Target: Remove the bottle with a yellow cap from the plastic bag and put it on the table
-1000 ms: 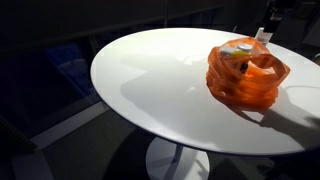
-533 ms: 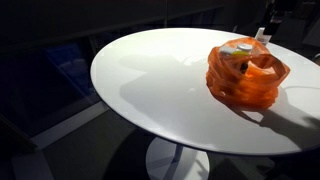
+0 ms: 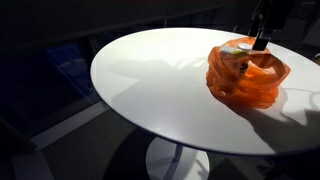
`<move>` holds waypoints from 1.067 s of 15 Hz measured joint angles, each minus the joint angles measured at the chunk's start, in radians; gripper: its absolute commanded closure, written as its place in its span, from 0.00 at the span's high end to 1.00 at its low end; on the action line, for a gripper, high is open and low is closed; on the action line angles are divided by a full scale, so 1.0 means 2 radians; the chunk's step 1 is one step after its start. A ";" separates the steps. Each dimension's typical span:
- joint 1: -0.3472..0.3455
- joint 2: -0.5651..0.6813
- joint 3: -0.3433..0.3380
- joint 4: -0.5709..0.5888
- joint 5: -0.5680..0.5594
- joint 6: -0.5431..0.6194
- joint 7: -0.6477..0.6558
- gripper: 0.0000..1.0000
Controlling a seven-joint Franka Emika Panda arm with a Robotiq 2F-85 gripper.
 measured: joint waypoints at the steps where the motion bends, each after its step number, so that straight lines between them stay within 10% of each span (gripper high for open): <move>1: 0.001 0.006 0.003 0.000 -0.003 0.003 0.000 1.00; 13: 0.008 0.046 0.018 0.008 -0.009 0.015 0.000 0.99; 16: 0.012 0.047 0.021 0.010 -0.009 0.015 0.000 0.78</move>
